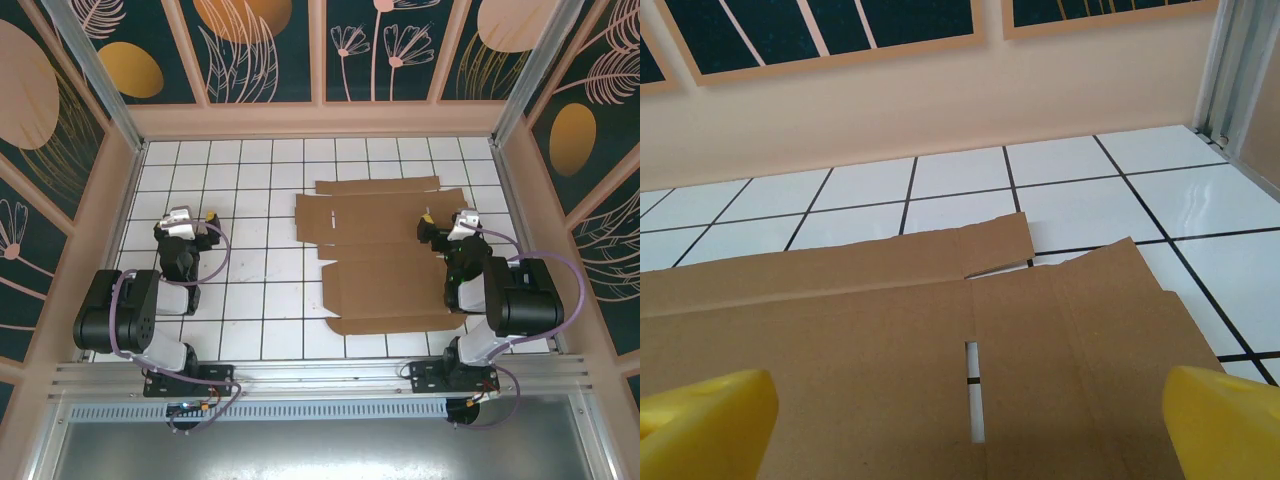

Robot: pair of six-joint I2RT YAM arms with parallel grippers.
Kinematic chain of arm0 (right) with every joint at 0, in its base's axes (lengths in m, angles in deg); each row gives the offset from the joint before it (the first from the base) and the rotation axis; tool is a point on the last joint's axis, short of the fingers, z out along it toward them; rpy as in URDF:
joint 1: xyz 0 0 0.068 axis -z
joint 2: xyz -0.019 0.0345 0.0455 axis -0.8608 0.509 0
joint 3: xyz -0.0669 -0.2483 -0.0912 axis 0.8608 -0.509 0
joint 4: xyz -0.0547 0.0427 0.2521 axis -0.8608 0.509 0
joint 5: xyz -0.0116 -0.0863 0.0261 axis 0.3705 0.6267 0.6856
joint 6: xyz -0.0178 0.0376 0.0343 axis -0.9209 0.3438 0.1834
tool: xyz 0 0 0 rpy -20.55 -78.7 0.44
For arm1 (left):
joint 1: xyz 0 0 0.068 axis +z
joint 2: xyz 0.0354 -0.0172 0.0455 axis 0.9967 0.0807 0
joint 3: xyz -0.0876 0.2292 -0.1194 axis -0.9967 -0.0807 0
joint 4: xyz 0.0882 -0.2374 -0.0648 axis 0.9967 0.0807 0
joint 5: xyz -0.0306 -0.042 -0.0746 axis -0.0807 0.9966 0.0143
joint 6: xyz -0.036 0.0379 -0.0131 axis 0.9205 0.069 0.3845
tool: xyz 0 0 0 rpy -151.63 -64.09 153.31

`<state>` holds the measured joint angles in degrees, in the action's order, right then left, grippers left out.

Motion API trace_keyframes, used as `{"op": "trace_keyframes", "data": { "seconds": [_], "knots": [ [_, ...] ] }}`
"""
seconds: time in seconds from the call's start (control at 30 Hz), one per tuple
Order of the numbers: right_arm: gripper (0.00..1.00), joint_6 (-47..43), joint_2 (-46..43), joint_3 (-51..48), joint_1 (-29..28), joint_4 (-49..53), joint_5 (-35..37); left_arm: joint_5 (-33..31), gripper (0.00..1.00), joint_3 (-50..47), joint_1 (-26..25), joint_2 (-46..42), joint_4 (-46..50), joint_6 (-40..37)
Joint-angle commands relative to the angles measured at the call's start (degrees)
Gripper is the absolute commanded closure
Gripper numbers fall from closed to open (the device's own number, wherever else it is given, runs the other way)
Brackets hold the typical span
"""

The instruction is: Fold the paper box

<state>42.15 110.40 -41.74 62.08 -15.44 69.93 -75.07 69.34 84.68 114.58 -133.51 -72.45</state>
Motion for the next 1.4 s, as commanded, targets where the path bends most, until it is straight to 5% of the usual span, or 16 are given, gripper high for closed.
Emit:
{"op": "trace_keyframes", "data": {
  "seconds": [0.0, 1.07, 1.2, 1.37],
  "knots": [
    [0.01, -0.1, -0.6, 0.8, 0.2, -0.3, 0.2, 0.9, 0.01, -0.1, 0.2, -0.8, -0.9, 0.2],
    [0.01, -0.3, -0.9, 0.5, 0.9, -0.9, -3.4, 1.9, 0.01, 0.6, 0.2, -2.2, 0.5, -0.3],
    [0.01, -4.8, -9.5, 3.7, -3.7, 11.9, -0.1, 3.2, 0.01, 8.9, -1.5, -11.5, 20.0, -2.3],
    [0.01, -9.0, -25.0, 10.3, -17.4, 25.6, 7.6, 2.6, 0.01, 17.4, -10.4, -22.7, 27.5, -2.4]
  ]
}}
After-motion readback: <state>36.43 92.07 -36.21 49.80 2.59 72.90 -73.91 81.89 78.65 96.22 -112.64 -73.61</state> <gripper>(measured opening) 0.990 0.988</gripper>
